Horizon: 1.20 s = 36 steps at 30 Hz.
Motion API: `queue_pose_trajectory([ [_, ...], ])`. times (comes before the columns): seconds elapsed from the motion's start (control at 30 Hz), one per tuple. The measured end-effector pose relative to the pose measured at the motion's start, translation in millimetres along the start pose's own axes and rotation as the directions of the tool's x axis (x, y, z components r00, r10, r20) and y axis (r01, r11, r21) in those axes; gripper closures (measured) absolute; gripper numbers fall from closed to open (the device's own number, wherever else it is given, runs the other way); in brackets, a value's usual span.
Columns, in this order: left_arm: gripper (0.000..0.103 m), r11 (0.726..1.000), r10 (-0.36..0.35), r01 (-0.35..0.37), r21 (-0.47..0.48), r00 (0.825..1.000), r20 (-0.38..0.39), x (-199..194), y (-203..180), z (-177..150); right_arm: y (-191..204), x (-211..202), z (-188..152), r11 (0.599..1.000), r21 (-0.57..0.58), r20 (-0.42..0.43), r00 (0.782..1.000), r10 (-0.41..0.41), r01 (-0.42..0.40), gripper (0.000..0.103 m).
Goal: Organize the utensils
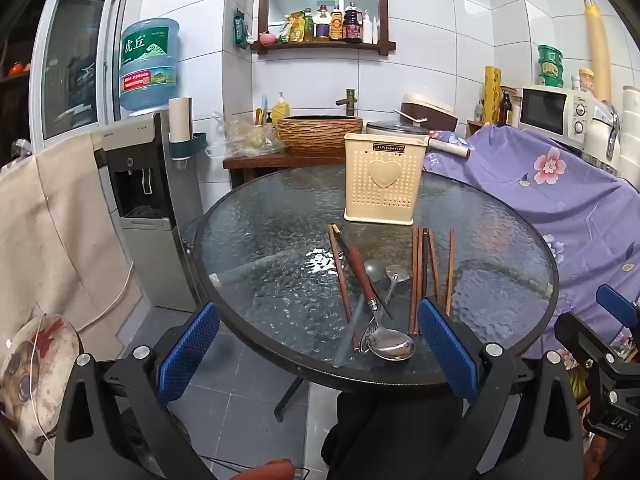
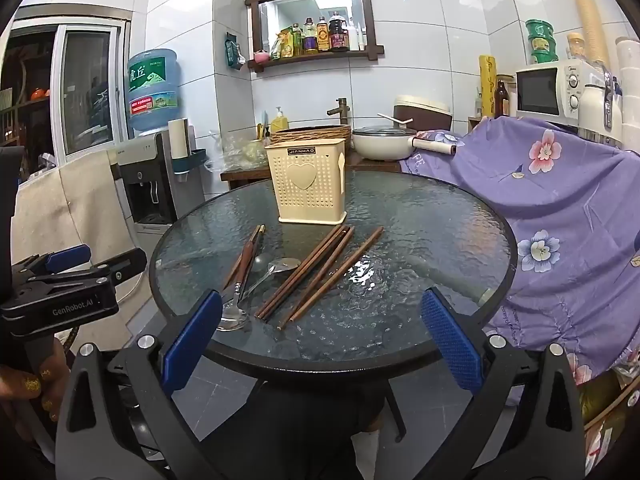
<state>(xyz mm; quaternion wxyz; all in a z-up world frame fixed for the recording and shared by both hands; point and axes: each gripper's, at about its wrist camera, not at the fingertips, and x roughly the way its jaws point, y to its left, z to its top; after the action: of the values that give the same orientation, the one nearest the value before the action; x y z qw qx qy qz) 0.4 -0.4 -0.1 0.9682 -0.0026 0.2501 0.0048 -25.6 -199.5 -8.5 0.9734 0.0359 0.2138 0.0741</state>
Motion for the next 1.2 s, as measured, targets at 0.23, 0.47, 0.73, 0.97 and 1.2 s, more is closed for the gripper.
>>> queue_pose_trajectory([
  [0.23, 0.006, 1.0, 0.01, -0.01, 0.01, 1.0, 0.003, -1.0, 1.7, -3.6, 0.1, -1.0, 1.1, 1.0, 0.001, 0.002, 1.0, 0.001, -0.001, 0.005],
  [0.47, 0.006, 1.0, 0.008, -0.008, 0.004, 1.0, 0.001, -1.2, 0.8, -3.3, 0.6, -0.6, 0.9, 1.0, 0.0, -0.001, 1.0, 0.0, 0.0, 0.005],
  [0.73, 0.006, 1.0, 0.004, -0.004, 0.007, 1.0, -0.004, 3.0, -1.0, -7.6, 0.9, -0.1, 0.5, 1.0, 0.0, -0.002, 1.0, 0.002, -0.002, 0.005],
  [0.97, 0.006, 1.0, 0.005, -0.005, 0.01, 1.0, -0.006, 4.4, -2.6, -6.1, 1.4, -0.4, 1.0, 1.0, 0.0, -0.002, 1.0, 0.003, -0.003, 0.005],
  [1.2, 0.006, 1.0, 0.004, -0.004, 0.009, 1.0, -0.006, 4.2, -2.8, -6.3, 3.8, -1.0, 1.7, 1.0, -0.001, -0.002, 1.0, 0.005, -0.005, 0.005],
])
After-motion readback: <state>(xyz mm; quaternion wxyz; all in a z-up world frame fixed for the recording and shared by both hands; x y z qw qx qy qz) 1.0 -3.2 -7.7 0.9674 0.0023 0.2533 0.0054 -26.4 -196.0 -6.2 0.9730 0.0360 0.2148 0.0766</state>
